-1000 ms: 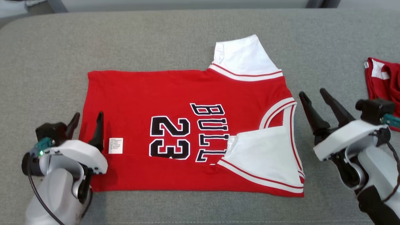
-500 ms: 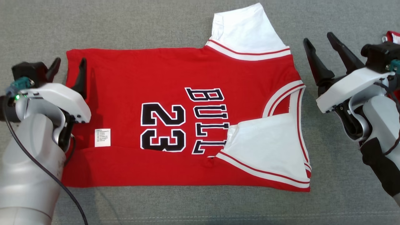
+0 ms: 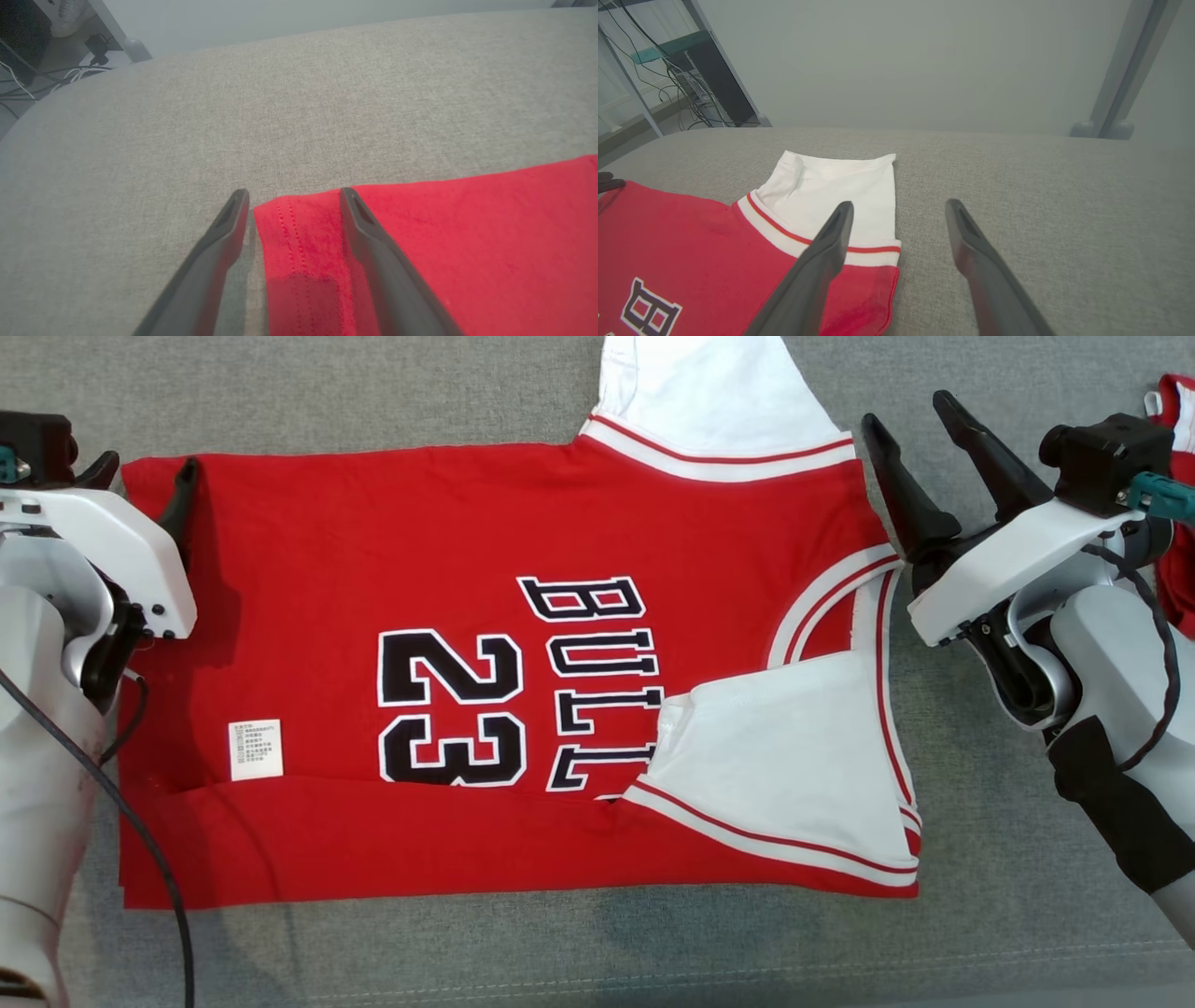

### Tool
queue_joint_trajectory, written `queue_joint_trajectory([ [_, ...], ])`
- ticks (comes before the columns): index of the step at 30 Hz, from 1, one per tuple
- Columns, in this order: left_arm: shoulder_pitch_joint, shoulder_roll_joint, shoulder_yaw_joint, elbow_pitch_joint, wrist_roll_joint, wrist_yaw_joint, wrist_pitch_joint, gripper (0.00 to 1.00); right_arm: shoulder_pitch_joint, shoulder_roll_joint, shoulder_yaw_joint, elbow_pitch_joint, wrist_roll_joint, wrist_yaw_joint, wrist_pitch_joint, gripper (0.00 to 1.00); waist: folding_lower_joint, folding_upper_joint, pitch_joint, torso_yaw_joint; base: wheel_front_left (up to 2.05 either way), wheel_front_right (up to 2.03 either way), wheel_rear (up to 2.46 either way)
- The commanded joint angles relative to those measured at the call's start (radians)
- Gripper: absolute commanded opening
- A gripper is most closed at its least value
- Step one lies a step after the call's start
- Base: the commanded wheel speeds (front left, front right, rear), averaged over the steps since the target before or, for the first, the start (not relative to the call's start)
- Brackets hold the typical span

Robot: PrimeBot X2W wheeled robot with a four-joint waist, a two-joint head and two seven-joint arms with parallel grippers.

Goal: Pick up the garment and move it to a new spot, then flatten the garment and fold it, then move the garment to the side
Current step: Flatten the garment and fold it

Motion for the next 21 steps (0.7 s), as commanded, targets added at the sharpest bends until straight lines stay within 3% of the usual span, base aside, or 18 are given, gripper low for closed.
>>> queue_joint_trajectory([
  [1, -0.027, 0.076, -0.005, -0.04, -0.045, -0.007, 0.025, 1.0, 0.01, 0.004, 0.011, -0.018, 0.013, 0.003, -0.013, 1.0, 0.0, 0.0, 0.01, -0.006, 0.0, 0.0, 0.0],
  [9, -0.052, 0.175, -0.116, -0.097, -0.139, -0.007, 0.074, 1.0, -0.023, 0.013, 0.013, -0.015, 0.013, 0.003, -0.013, 1.0, 0.0, 0.0, 0.036, -0.011, 0.0, 0.0, 0.0],
  [21, -0.079, 0.201, -0.21, -0.15, -0.244, -0.007, 0.064, 1.0, -0.167, 0.027, 0.039, 0.086, 0.051, 0.003, 0.003, 1.0, 0.0, 0.0, 0.077, 0.017, 0.0, 0.0, 0.0],
])
